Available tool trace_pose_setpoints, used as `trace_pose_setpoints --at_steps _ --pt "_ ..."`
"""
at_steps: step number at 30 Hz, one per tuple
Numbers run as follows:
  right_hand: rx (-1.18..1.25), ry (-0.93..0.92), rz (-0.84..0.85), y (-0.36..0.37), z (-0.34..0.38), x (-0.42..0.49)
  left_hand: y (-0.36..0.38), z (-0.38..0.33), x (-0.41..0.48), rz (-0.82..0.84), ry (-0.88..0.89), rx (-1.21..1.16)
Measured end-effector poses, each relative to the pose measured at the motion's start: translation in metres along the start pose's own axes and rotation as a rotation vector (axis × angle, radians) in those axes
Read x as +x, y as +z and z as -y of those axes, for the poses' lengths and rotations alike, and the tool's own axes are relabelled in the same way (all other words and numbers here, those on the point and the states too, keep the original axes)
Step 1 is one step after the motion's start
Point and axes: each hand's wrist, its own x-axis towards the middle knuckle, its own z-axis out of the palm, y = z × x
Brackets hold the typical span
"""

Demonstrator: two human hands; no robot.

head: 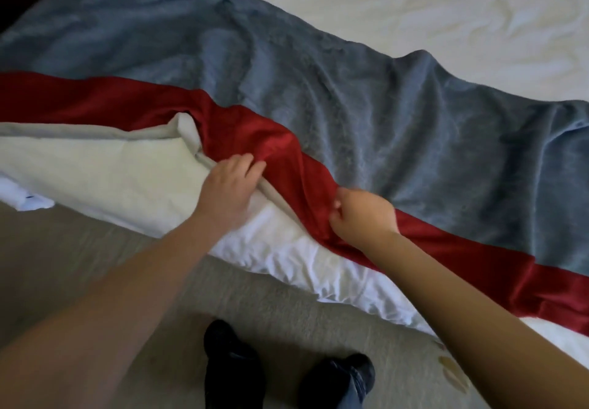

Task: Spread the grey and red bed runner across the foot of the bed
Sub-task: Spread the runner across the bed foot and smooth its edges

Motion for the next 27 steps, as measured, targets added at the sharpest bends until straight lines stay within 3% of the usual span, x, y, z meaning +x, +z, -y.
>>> trace_pose_setpoints --at_steps 3,7,10,16,20,25,27 --pt "0.035 -0.151 -0.028 0.013 0.065 0.028 0.003 0.05 0.009 0.073 -0.044 0.088" --pt "-0.015 0.053 -0.012 0.044 0.111 0.053 -0.001 0.086 0.011 0.171 0.137 0.186" --pt "-0.022 0.15 -0.018 0.055 0.118 0.061 0.001 0.098 0.012 0.129 0.284 0.236" --pt "-0.077 0.07 -0.01 0.056 0.113 0.038 0.016 0.12 -0.013 -0.014 0.492 0.154" --pt "0.017 0.15 -0.135 0.052 0.091 0.013 0.022 0.151 -0.027 0.004 0.442 0.071" --pt "-0.21 0.073 0.331 0.052 0.105 0.009 0.022 0.155 -0.038 0.141 0.508 -0.088" --pt "-0.165 0.105 0.335 0.041 0.116 0.02 0.021 0.168 -0.038 0.116 0.486 -0.149"
